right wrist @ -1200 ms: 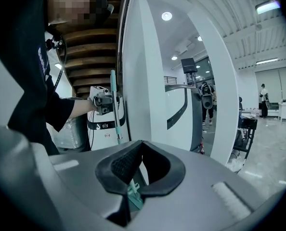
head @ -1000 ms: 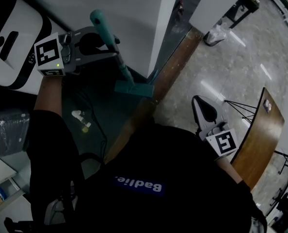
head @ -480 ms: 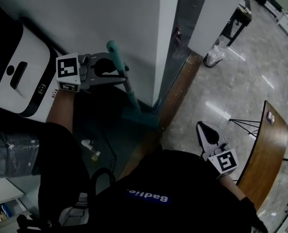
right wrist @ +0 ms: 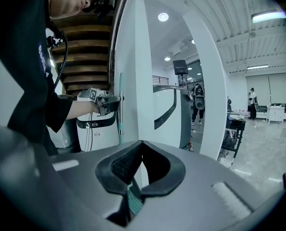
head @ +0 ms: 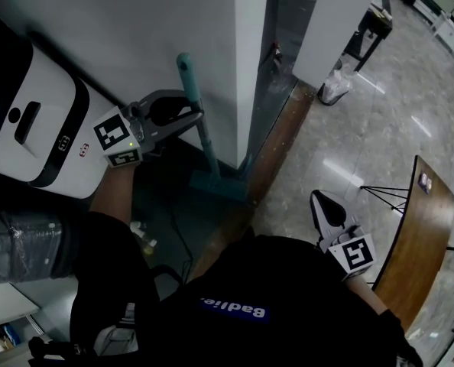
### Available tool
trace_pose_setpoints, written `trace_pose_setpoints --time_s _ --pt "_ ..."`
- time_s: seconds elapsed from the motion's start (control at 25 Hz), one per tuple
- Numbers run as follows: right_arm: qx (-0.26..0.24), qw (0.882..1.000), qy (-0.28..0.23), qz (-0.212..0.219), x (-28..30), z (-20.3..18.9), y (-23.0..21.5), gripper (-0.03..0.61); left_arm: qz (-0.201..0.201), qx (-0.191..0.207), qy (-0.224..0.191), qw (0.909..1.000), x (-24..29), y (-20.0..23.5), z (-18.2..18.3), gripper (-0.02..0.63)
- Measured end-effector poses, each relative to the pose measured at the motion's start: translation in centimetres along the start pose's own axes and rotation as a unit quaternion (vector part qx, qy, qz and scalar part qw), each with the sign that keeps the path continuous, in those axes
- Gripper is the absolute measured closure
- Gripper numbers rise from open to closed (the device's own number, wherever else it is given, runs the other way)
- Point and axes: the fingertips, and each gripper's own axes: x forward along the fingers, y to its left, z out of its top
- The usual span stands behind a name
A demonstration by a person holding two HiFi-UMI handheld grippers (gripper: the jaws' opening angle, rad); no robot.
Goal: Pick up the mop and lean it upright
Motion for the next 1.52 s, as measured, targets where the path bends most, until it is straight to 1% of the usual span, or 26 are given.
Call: trace_pose_setpoints --time_s 0.12,0.2,0.28,0.4,0.48,0.6,0.76,0.88,0.96,1.08,1.2,1.36,1.52 --pt "0.005 1.0 -0.004 0.0 -0.1 0.2 0.0 0.574 0.058 0.013 0.005 0.9982 0.5 0.0 0.0 0.489" --pt "0.003 1.0 -0.005 -0.004 -0.1 0.4 0.0 0.574 0.104 0.019 0.013 0.9943 0.7 0.3 -0.1 0.488" --pt "0.001 1.0 -0.002 -0.01 -0.3 0.3 0.0 0.574 0.151 0.023 0.023 0.9881 1.0 0.8 -0.3 0.488" --pt "-0.004 1.0 -0.003 -0.012 -0.7 -0.1 -0.3 0.574 0.212 0.026 0.04 0.9761 1.2 1.6 -0.8 0.486" --pt "-0.003 1.0 -0.01 -0.011 -0.9 0.0 -0.5 0.574 0.241 0.022 0.052 0.9689 1.2 1.8 -0.8 0.488" --pt "-0.001 1.0 -0.021 -0.009 -1.1 0.8 -0.9 0.574 0.268 0.01 0.068 0.9609 0.7 1.8 -0.8 0.492" --pt "-0.003 1.0 -0.022 0.002 -1.9 1.0 -1.6 0.574 0.281 -0.002 0.082 0.9562 -0.6 0.7 -0.4 0.495" --pt "0.003 1.0 -0.026 0.014 -2.1 1.9 -1.4 0.574 0.289 0.0 0.09 0.953 -1.9 -0.5 0.1 0.495" --pt "-0.002 0.999 -0.027 0.025 -2.2 1.8 -1.1 0.574 0.293 0.004 0.096 0.9513 -2.6 -0.9 0.4 0.495" --pt "-0.008 0.999 -0.027 0.032 -2.5 1.2 -0.9 0.574 0.279 0.012 0.1 0.9549 -3.3 -1.1 1.1 0.495" --pt "-0.008 0.999 -0.03 0.03 -2.9 1.3 -0.9 0.574 0.265 0.021 0.104 0.9584 -3.9 -0.9 1.9 0.495" --pt "0.005 0.999 -0.032 0.016 -3.6 1.2 -1.2 0.574 0.256 0.022 0.117 0.9595 -4.4 -0.1 2.2 0.495" --pt "0.003 1.0 -0.031 0.005 -4.2 0.9 -1.3 0.574 0.254 0.016 0.126 0.9588 -4.9 0.3 2.3 0.497"
